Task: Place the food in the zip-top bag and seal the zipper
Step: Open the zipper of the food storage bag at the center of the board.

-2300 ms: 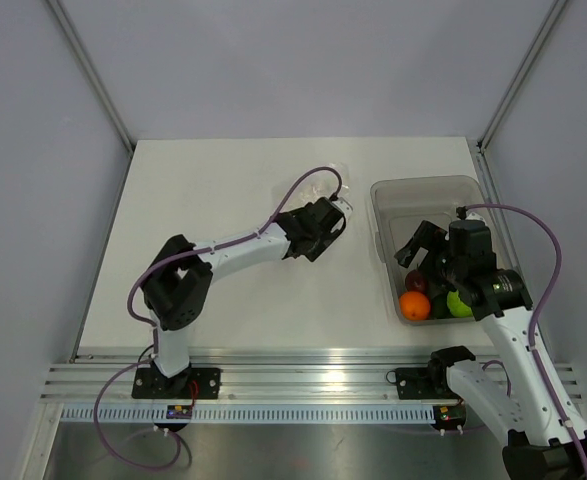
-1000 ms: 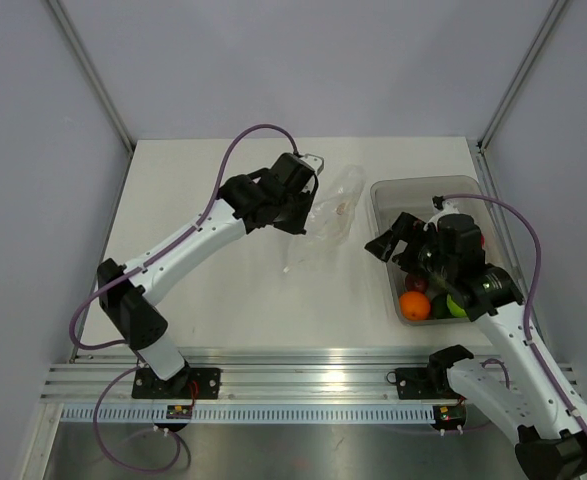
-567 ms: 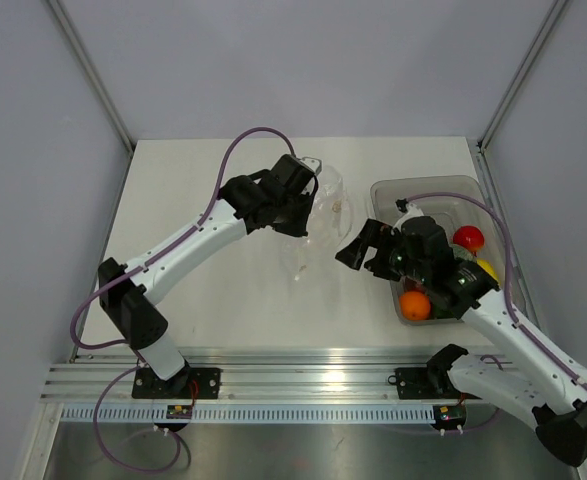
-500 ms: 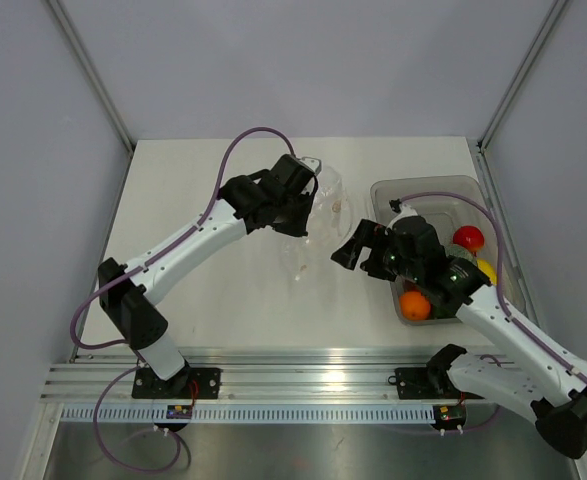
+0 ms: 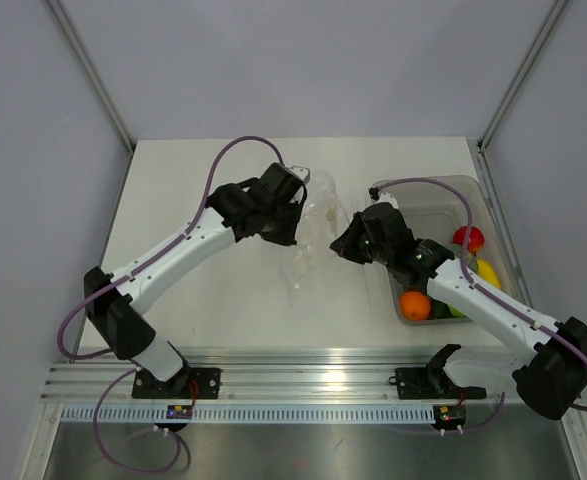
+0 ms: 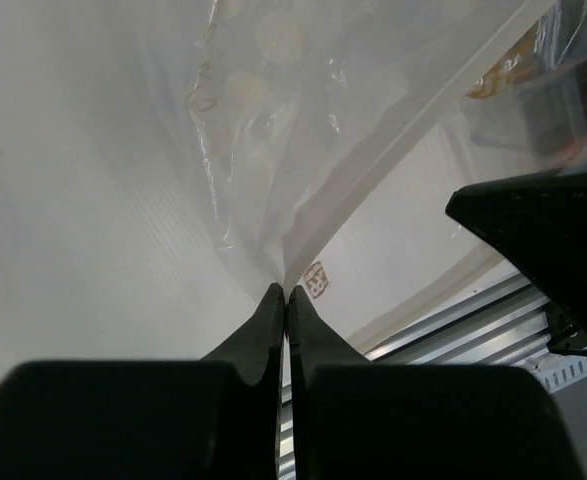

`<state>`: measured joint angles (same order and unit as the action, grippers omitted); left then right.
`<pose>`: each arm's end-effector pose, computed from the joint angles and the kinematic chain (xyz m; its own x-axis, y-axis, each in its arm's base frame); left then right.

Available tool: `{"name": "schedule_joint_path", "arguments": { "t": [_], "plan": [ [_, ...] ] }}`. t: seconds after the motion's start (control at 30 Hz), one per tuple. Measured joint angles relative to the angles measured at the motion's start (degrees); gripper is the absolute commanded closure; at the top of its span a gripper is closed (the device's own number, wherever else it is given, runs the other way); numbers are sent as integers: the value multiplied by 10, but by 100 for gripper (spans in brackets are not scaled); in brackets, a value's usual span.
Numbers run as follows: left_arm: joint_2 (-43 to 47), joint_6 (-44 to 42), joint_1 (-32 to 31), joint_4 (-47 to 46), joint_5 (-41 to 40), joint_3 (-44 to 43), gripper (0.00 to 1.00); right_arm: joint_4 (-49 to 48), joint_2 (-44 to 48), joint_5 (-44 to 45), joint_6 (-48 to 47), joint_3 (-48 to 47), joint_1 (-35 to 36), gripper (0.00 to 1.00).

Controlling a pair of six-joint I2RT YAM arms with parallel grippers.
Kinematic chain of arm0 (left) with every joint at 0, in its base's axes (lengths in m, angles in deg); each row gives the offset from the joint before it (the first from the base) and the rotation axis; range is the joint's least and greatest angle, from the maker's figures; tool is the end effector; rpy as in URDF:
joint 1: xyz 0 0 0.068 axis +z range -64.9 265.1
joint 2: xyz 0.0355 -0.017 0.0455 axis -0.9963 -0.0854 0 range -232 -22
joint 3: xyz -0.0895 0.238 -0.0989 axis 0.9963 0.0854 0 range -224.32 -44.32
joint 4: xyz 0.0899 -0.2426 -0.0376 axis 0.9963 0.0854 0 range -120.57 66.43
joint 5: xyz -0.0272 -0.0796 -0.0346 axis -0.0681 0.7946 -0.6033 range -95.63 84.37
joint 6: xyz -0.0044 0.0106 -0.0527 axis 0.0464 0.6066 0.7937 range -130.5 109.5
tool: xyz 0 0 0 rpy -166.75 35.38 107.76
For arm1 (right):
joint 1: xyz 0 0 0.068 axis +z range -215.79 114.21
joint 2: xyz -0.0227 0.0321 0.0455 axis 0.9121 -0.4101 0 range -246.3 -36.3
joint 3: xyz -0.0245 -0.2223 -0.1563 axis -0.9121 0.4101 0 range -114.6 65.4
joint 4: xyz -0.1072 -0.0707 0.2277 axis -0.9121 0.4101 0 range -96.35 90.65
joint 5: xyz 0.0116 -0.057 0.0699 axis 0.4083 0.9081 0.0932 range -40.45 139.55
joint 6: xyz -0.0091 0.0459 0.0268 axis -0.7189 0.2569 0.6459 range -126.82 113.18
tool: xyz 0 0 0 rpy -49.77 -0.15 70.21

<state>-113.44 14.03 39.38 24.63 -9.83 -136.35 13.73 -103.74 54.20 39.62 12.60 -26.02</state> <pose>0.2354 -0.2376 0.3506 -0.8019 0.2292 -0.5517 0.3862 0.9034 -0.1861 0.2025 0.1646 0.2911 -0.7266 0.3349 -0.5999 -0.0869 0.8213 0.5638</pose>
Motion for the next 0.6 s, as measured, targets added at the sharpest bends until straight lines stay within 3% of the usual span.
{"name": "schedule_joint_path", "arguments": {
  "t": [0.1, 0.17, 0.2, 0.3, 0.47, 0.6],
  "plan": [
    [34, -1, 7, 8, 0, 22, 100, 15, -8, 2, -13, -31, 0, 100],
    [59, -1, 10, 9, 1, 34, 91, 33, -22, -5, -27, -65, 0, 100],
    [72, -4, 12, 7, 2, 40, 64, 37, -29, -11, -32, -79, 0, 100],
    [109, -3, 12, -16, 13, 71, 32, 50, -46, -41, -43, -111, 0, 100],
    [122, -4, 12, -44, 35, 104, 32, 71, -76, -95, -47, -144, 0, 100],
    [122, 0, 12, -61, 42, 129, 44, 85, -90, -125, -47, -157, 0, 100]
  ]
}}
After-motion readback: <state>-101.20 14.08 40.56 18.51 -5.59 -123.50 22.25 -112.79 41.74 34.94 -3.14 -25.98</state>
